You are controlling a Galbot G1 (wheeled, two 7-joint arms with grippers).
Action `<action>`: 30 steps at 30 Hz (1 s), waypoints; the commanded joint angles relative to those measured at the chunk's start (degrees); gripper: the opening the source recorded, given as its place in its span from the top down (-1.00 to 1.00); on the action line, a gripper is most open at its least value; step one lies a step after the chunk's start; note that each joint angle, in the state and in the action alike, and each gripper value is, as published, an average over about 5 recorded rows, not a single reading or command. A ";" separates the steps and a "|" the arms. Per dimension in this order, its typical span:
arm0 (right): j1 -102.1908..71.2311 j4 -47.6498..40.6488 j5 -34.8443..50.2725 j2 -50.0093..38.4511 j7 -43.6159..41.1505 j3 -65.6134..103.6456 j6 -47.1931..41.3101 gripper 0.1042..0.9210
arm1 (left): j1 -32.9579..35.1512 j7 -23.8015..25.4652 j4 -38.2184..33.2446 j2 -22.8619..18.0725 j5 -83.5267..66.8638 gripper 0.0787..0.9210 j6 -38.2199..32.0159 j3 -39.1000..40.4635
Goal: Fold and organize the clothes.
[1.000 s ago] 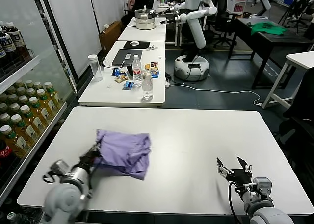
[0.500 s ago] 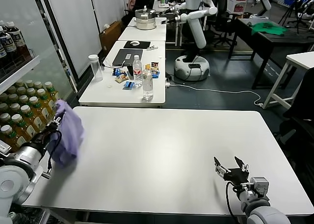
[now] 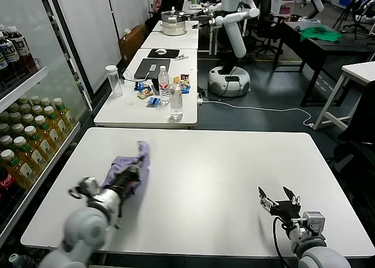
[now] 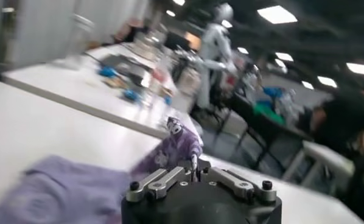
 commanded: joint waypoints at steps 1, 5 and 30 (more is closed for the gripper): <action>0.16 0.17 1.50 -0.67 0.03 1.29 -0.03 -0.76 | -8.06 2.26 4.69 -7.75 19.25 0.91 0.39 20.67; 1.11 0.01 1.93 -1.18 0.01 1.09 -0.25 -0.76 | -8.24 2.11 2.93 -8.94 15.57 0.90 -1.36 19.85; 22.36 -21.03 -8.93 15.50 8.82 -37.11 1.89 -0.76 | 16.11 -2.91 -9.01 -1.52 14.95 -0.69 -11.26 -12.35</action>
